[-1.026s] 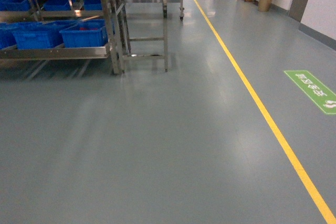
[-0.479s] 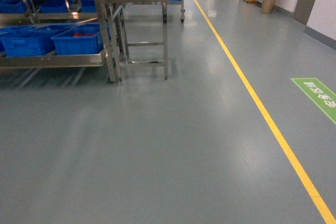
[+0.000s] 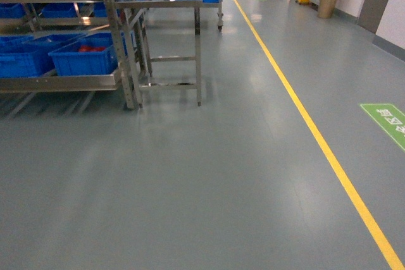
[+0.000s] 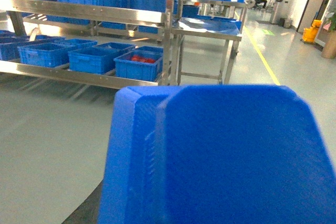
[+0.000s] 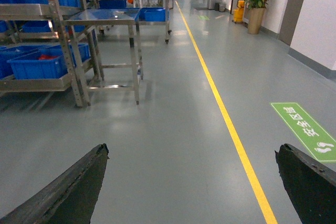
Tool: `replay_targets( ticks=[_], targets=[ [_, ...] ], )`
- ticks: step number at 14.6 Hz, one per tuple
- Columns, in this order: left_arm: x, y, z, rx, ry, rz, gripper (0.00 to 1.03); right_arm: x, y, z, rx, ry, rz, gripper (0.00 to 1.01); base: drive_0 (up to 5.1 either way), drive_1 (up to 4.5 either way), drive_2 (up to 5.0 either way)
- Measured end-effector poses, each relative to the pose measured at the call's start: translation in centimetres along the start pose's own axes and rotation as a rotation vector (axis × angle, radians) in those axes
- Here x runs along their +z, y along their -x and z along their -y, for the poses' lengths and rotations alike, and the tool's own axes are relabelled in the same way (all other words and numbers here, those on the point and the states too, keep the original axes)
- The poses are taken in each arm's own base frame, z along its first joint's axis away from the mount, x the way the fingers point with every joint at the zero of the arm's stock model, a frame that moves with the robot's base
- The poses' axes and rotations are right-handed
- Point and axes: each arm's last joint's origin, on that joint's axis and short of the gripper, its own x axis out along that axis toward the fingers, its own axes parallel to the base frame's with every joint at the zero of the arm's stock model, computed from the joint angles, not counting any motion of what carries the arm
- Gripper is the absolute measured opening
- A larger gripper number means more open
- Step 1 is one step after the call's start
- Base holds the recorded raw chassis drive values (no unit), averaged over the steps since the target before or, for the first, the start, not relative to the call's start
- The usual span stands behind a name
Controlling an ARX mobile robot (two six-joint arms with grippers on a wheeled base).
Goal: Pick blue part to blue bin on bottom shelf
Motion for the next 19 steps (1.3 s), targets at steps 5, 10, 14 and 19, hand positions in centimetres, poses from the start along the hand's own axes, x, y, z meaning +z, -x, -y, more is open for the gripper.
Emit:
replay_targets(
  ticks=[5, 10, 14, 19],
  targets=[
    [0.0, 0.0, 0.0, 0.0, 0.0, 0.0, 0.43, -0.02, 0.0, 0.0, 0.0, 0.0, -0.002, 0.98, 0.0, 4.11, -4.1],
    [-0.01, 0.0, 0.0, 0.0, -0.001, -0.001, 0.43, 0.0, 0.0, 0.0, 0.0, 0.0, 0.0, 0.98, 0.0, 4.12, -4.1],
    [-0.04, -0.01, 0.0, 0.0, -0.003, -0.003, 0.43, 0.0, 0.0, 0.0, 0.0, 0.0, 0.0, 0.98, 0.0, 4.12, -4.1],
    [0.0, 0.0, 0.0, 0.0, 0.0, 0.0, 0.43, 0.01, 0.0, 0.0, 0.0, 0.0, 0.001, 0.98, 0.0, 4.09, -4.1]
  ],
)
